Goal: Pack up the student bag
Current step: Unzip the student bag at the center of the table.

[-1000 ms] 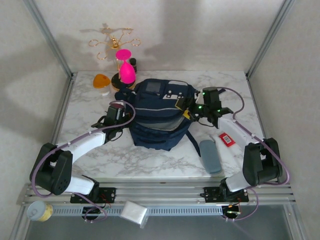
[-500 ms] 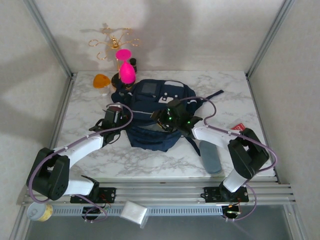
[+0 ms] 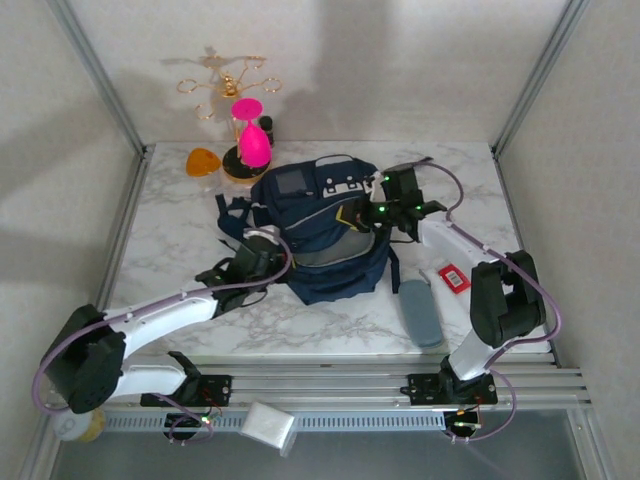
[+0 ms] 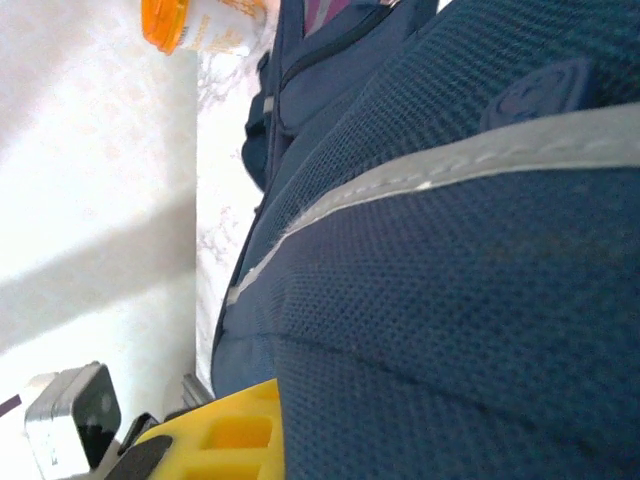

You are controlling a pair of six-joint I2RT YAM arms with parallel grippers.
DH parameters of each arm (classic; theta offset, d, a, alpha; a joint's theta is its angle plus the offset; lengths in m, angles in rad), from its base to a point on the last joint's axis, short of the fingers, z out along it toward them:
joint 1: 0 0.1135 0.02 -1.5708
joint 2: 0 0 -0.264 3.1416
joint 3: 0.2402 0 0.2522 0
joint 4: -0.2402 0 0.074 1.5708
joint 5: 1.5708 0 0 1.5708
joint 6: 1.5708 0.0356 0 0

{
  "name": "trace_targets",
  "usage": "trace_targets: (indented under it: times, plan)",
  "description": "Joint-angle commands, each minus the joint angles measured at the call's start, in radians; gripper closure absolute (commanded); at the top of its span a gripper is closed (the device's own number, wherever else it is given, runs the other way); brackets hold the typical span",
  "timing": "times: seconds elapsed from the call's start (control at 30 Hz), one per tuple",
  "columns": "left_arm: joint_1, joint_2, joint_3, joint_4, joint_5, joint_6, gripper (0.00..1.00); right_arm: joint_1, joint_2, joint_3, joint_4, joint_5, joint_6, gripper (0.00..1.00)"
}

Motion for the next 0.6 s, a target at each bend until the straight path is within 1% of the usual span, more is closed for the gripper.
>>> trace_targets:
  times: [0.0,0.03,0.1,0.13,0.2,0.3,0.37,0.43,0.5,0.53,0.57]
  plan:
    - [-0.102,0.074,0.094,-0.008,0.061,-0.066,1.00,-0.059,0.019,0.056,0.009,0.101,-0.096,0.92]
    - [-0.112,0.100,0.120,-0.012,0.053,-0.061,1.00,-0.058,0.017,0.044,0.017,0.107,-0.076,0.87]
    - [-0.117,0.152,0.170,-0.056,0.015,-0.045,1.00,-0.046,-0.005,-0.019,0.077,0.106,0.001,0.64]
    - [-0.116,0.175,0.196,-0.102,-0.032,-0.041,1.00,-0.028,-0.024,-0.051,0.106,0.124,0.038,0.57]
    - [-0.115,0.208,0.231,-0.157,-0.077,-0.023,1.00,0.017,-0.071,-0.116,0.135,0.179,0.102,0.46]
    - [-0.114,0.210,0.238,-0.164,-0.072,-0.002,1.00,0.082,-0.135,-0.222,0.216,0.247,0.215,0.34]
    - [-0.112,0.195,0.225,-0.146,-0.062,0.002,1.00,0.136,-0.146,-0.287,0.315,0.278,0.302,0.30]
    - [-0.103,0.196,0.227,-0.157,-0.063,0.002,1.00,0.184,-0.128,-0.296,0.362,0.304,0.348,0.31]
    - [-0.096,0.195,0.232,-0.171,-0.066,0.004,1.00,0.216,-0.109,-0.277,0.374,0.329,0.361,0.37]
    - [-0.096,0.191,0.232,-0.175,-0.069,0.008,1.00,0.226,-0.110,-0.270,0.366,0.348,0.360,0.41]
    - [-0.094,0.185,0.233,-0.181,-0.072,0.009,1.00,0.230,-0.119,-0.270,0.364,0.368,0.359,0.48]
